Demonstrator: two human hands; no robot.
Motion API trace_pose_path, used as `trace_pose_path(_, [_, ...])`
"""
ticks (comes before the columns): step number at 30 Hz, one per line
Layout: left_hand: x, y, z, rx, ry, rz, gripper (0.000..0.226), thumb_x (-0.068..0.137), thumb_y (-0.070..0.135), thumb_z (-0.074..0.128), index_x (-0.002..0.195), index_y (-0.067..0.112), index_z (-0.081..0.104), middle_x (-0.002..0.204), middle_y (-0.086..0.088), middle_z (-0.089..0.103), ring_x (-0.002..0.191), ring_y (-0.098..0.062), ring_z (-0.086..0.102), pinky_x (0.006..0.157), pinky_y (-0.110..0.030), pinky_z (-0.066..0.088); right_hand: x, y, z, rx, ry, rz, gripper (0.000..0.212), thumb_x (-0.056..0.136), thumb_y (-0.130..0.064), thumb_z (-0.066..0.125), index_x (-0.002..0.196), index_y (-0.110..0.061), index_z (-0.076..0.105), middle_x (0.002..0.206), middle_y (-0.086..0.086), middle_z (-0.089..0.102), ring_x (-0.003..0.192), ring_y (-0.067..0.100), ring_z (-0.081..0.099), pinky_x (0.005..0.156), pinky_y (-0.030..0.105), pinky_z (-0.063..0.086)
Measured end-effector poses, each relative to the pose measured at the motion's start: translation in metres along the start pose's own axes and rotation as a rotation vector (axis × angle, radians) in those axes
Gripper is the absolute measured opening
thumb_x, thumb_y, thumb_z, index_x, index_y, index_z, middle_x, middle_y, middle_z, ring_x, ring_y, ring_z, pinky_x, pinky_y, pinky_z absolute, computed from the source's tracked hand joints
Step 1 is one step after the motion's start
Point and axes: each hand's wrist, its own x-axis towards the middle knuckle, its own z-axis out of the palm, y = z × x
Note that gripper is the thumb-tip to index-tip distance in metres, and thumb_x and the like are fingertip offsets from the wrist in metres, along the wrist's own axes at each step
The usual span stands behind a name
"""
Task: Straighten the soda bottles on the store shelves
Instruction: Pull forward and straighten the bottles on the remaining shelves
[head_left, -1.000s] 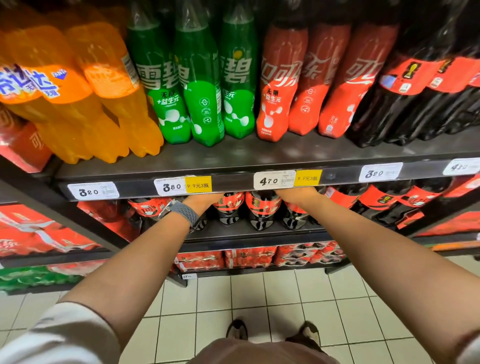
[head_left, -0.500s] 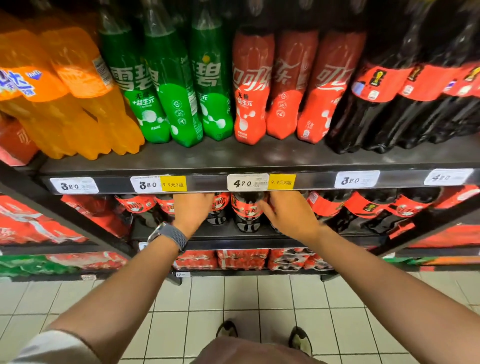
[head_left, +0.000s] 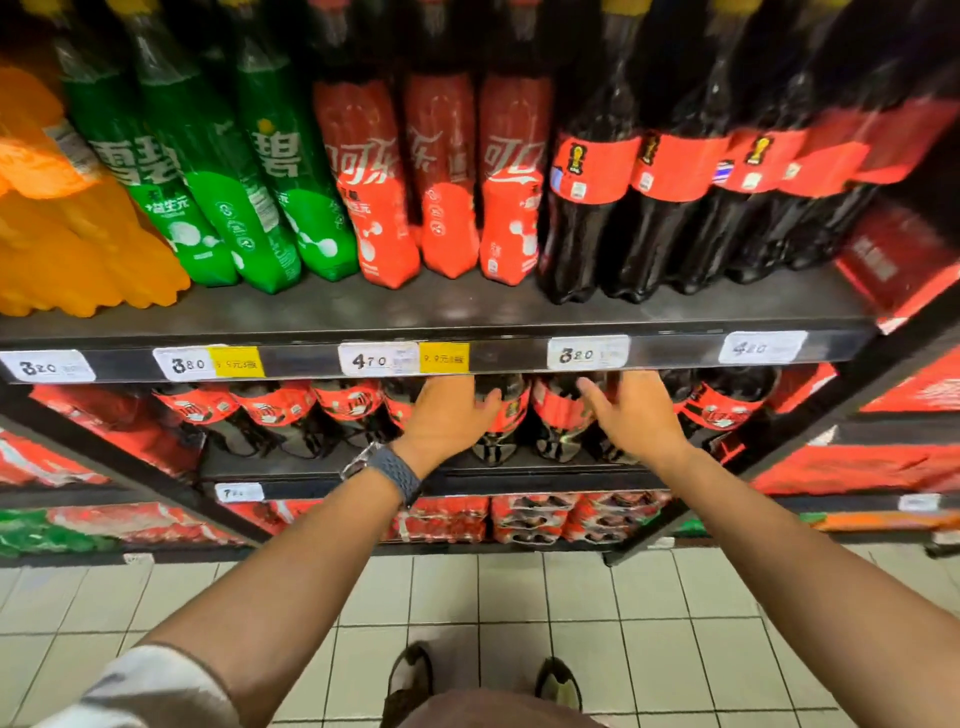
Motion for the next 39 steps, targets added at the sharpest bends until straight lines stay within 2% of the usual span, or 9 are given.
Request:
trace_pose_path(9, [0.021, 0.021, 0.011, 0.063, -0.161, -0.298, 0.040, 0.097, 0.039, 0.046, 0.108, 0.004, 0.061, 0.095, -0.022, 0.068, 0.096, -0.037, 0.062, 0.080, -0.035, 0.047, 0.034, 0.004, 0.003, 0.073, -0.246, 0.053, 0.037, 0.100, -0.033, 0.041, 0.135, -0.024, 0.051, 0.123, 0.007, 0.064, 0.110, 0.032, 0.057, 0.086, 0.037, 0.049])
trace_pose_path(17, [0.020, 0.042, 0.014, -0.113, 0.048, -0.330, 0.045, 0.078, 0.057, 0.067, 0.111, 0.027, 0.066, 0.106, 0.002, 0.070, 0.101, -0.021, 0.064, 0.083, -0.034, 0.052, 0.037, 0.012, -0.002, -0.104, -0.432, 0.052, 0.039, 0.101, -0.031, 0.038, 0.135, -0.017, 0.050, 0.132, 0.009, 0.057, 0.116, 0.030, 0.055, 0.077, 0.027, 0.050])
trace_pose_path(21, [0.024, 0.035, 0.009, -0.020, -0.122, -0.360, 0.044, 0.085, 0.056, 0.060, 0.121, 0.031, 0.062, 0.116, 0.005, 0.067, 0.107, -0.021, 0.061, 0.086, -0.033, 0.050, 0.042, 0.013, -0.001, -0.158, -0.390, -0.042, 0.051, 0.100, -0.048, 0.034, 0.148, -0.033, 0.028, 0.155, -0.005, 0.028, 0.142, 0.024, 0.025, 0.114, 0.038, 0.024])
trace_pose_path(25, [0.026, 0.023, -0.003, 0.048, -0.347, -0.387, 0.048, 0.089, 0.064, 0.046, 0.114, 0.027, 0.064, 0.112, 0.001, 0.068, 0.103, -0.020, 0.060, 0.088, -0.030, 0.047, 0.038, 0.017, 0.002, -0.038, -0.416, 0.048, 0.048, 0.090, -0.039, 0.058, 0.126, -0.008, 0.058, 0.129, 0.011, 0.059, 0.119, 0.027, 0.055, 0.098, 0.033, 0.043])
trace_pose_path(29, [0.026, 0.030, 0.002, -0.115, -0.254, -0.403, 0.042, 0.076, 0.072, 0.057, 0.100, 0.037, 0.062, 0.102, 0.012, 0.067, 0.103, -0.011, 0.059, 0.082, -0.024, 0.044, 0.040, 0.009, -0.006, 0.302, -0.368, 0.108, 0.030, 0.097, -0.039, 0.046, 0.112, -0.018, 0.061, 0.091, 0.000, 0.065, 0.083, 0.015, 0.059, 0.093, 0.019, 0.047])
trace_pose_path(32, [0.031, 0.033, 0.004, -0.160, -0.199, -0.324, 0.063, 0.082, 0.060, 0.061, 0.137, 0.033, 0.048, 0.141, 0.008, 0.050, 0.132, -0.018, 0.044, 0.108, -0.032, 0.036, 0.041, 0.016, -0.007, 0.269, -0.421, 0.169, 0.036, 0.097, -0.038, 0.046, 0.128, -0.021, 0.055, 0.132, 0.002, 0.057, 0.118, 0.019, 0.054, 0.091, 0.014, 0.042])
trace_pose_path(34, [0.032, 0.030, 0.001, -0.231, -0.214, -0.325, 0.062, 0.084, 0.055, 0.062, 0.138, 0.029, 0.047, 0.144, 0.005, 0.048, 0.133, -0.022, 0.042, 0.111, -0.037, 0.034, 0.042, 0.024, -0.002, 0.163, -0.442, 0.168, 0.037, 0.094, -0.037, 0.053, 0.123, -0.015, 0.059, 0.134, 0.010, 0.056, 0.096, 0.009, 0.065, 0.071, 0.011, 0.047])
trace_pose_path(37, [0.031, 0.019, -0.006, -0.286, -0.319, -0.350, 0.054, 0.087, 0.053, 0.060, 0.135, 0.031, 0.051, 0.140, 0.000, 0.053, 0.130, -0.029, 0.046, 0.108, -0.042, 0.038, 0.046, 0.015, -0.005, 0.237, -0.332, 0.054, 0.044, 0.100, -0.042, 0.036, 0.135, -0.018, 0.047, 0.142, 0.005, 0.047, 0.110, 0.011, 0.057, 0.104, 0.027, 0.038])
trace_pose_path(39, [0.031, 0.014, -0.007, -0.228, -0.372, -0.315, 0.050, 0.091, 0.052, 0.055, 0.137, 0.033, 0.048, 0.142, 0.003, 0.050, 0.131, -0.025, 0.045, 0.108, -0.037, 0.037, 0.046, 0.008, -0.003, 0.834, -0.144, 0.255, 0.049, 0.101, -0.043, 0.026, 0.138, -0.017, 0.042, 0.142, 0.005, 0.045, 0.134, 0.027, 0.038, 0.112, 0.038, 0.026])
